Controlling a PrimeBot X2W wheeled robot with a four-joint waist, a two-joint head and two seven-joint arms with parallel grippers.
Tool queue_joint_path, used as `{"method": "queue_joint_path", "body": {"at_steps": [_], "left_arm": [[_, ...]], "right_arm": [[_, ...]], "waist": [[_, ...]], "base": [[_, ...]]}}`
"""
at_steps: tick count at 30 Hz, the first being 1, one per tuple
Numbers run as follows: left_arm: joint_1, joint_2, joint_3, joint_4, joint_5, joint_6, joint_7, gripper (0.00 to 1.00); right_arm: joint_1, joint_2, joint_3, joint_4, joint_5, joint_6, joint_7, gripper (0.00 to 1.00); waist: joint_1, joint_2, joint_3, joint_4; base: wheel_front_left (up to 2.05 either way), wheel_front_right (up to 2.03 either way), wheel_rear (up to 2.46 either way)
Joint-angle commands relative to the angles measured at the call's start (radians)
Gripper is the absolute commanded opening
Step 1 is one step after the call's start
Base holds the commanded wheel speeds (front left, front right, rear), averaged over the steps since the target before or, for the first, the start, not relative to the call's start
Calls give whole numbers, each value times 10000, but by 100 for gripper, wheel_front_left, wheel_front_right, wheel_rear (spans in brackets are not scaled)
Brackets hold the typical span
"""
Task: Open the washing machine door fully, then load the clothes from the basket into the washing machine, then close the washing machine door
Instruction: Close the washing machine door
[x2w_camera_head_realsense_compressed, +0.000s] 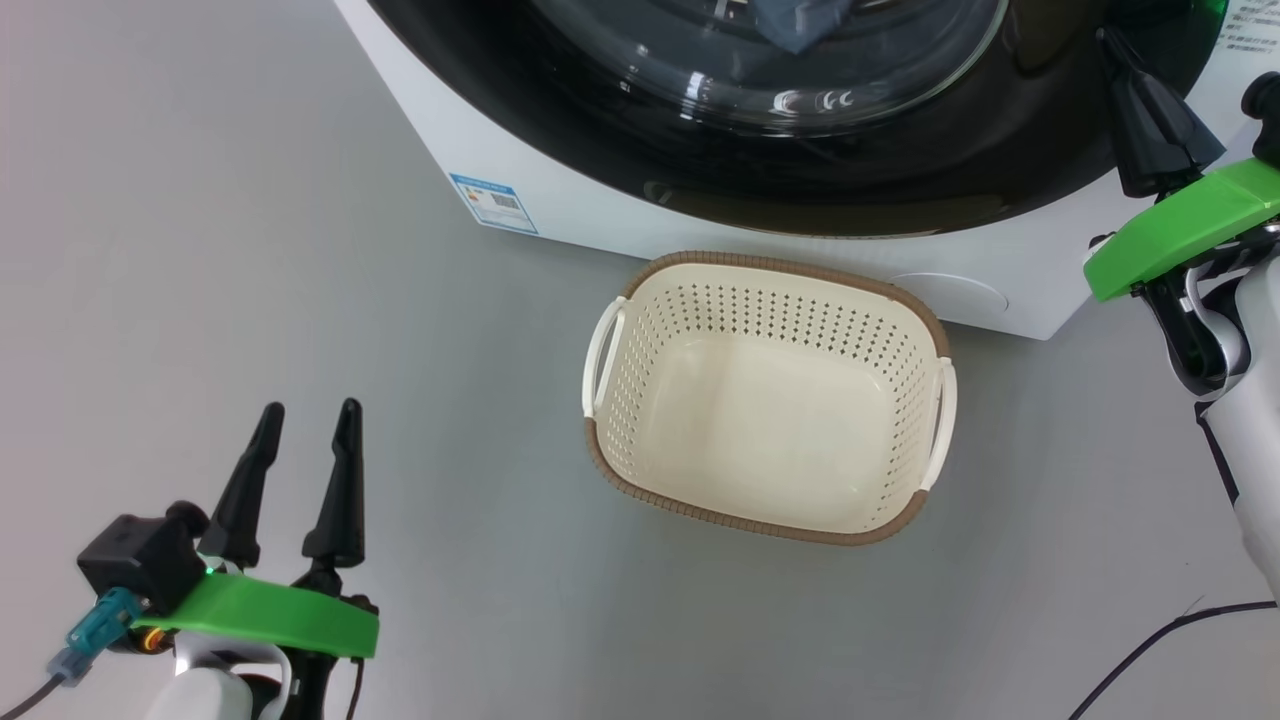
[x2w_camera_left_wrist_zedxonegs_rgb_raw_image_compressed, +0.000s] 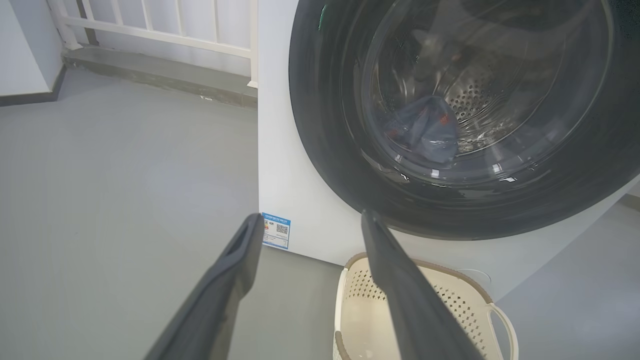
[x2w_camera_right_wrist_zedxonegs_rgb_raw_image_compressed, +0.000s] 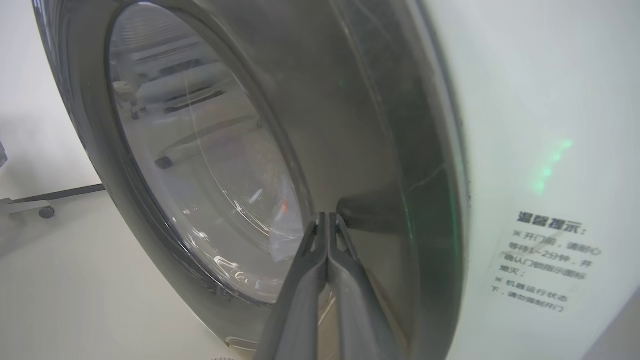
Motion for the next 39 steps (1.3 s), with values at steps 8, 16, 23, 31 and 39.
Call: {"method": "queue_joint_path", "body": {"at_steps": [8, 16, 23, 31, 39], "left_arm": [[-219, 258, 345, -158, -32, -25, -63, 100], [-50, 328, 404, -135, 34, -25, -63, 100], [156, 409, 361, -119, 129, -25, -63, 100], [474, 445, 498, -34, 151, -25, -63, 100], [670, 421, 862, -50, 214, -25, -63, 100]], "right_arm": [[359, 205, 134, -390, -150, -50, -49, 0], [1143, 504, 529, -1108, -31, -50, -49, 100], [2094, 735, 886, -2069, 219, -50, -49, 100], [3078, 973, 1193, -2973, 383, -50, -49, 100], [4441, 1206, 437, -3770, 350, -50, -49, 100]], "waist": [[0, 0, -314, -177], [0, 0, -941, -614], [0, 0, -1697, -1421], [0, 0, -2267, -2484], [0, 0, -2644, -3317]], "base": [[0, 0, 0], [0, 0, 0], [0, 0, 0], [0, 0, 0], [0, 0, 0]]}}
